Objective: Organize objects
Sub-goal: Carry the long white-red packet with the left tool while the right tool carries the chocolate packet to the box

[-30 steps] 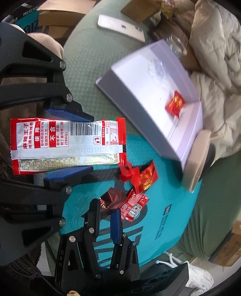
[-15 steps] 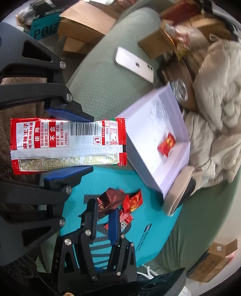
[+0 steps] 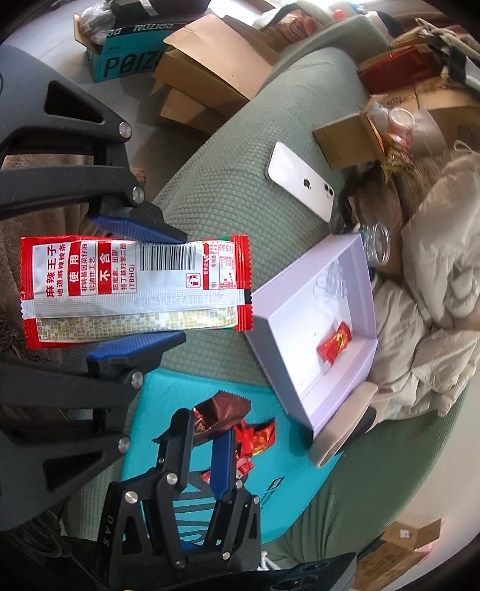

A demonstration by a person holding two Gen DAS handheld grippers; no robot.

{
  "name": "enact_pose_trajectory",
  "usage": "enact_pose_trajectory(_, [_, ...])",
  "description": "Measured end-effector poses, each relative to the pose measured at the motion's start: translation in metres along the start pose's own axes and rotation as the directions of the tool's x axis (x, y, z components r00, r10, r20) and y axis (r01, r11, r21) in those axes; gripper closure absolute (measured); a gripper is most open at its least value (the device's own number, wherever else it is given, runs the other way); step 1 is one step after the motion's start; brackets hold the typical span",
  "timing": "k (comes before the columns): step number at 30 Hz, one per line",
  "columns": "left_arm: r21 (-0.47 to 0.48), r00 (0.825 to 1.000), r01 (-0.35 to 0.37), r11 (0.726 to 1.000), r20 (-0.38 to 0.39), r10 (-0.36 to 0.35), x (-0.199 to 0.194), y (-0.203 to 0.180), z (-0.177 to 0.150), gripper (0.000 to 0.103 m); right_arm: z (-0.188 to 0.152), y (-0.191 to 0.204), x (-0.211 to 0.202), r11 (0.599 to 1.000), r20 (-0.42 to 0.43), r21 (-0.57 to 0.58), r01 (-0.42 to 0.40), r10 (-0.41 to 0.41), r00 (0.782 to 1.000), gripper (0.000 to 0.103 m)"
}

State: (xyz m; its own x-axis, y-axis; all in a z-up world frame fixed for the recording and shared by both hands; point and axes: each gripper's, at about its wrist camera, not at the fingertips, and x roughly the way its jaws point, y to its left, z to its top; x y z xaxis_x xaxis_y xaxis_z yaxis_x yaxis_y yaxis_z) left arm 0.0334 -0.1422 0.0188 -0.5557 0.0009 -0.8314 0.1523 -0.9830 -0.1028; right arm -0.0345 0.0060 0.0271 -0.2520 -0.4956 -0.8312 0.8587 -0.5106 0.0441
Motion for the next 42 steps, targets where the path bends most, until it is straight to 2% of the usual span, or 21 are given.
enact_pose_trajectory(10, [0.000, 1.000, -0.003, 1.000, 0.001, 0.003, 0.008, 0.016, 0.027, 0.059, 0.028, -0.012, 0.008, 1.000, 0.020, 0.015, 0.001, -0.001, 1.000, 0.069])
enact_pose_trajectory(15, [0.033, 1.000, 0.011, 0.999, -0.019, -0.010, 0.023, 0.020, 0.048, 0.059, 0.045, -0.024, 0.012, 0.999, 0.033, 0.021, 0.047, -0.047, 0.998, 0.069])
enact_pose_trajectory(20, [0.041, 0.999, 0.033, 0.999, -0.021, -0.032, 0.036, 0.024, 0.069, 0.059, 0.057, -0.034, 0.018, 0.998, 0.022, 0.026, 0.054, -0.055, 0.998, 0.069])
enact_pose_trajectory(23, [0.048, 0.999, 0.030, 0.998, -0.038, -0.028, 0.047, 0.023, 0.079, 0.059, 0.062, -0.041, 0.024, 0.997, 0.011, 0.034, 0.063, -0.064, 0.998, 0.069])
enact_pose_trajectory(31, [0.086, 0.996, 0.075, 0.993, -0.047, -0.071, 0.069, 0.016, 0.106, 0.059, 0.075, -0.067, 0.032, 0.994, 0.010, 0.077, 0.078, -0.079, 0.997, 0.069])
enact_pose_trajectory(42, [0.134, 0.996, 0.075, 0.988, -0.051, -0.068, 0.094, 0.000, 0.142, 0.059, 0.090, -0.108, 0.038, 0.989, 0.032, 0.110, 0.096, -0.100, 0.994, 0.069])
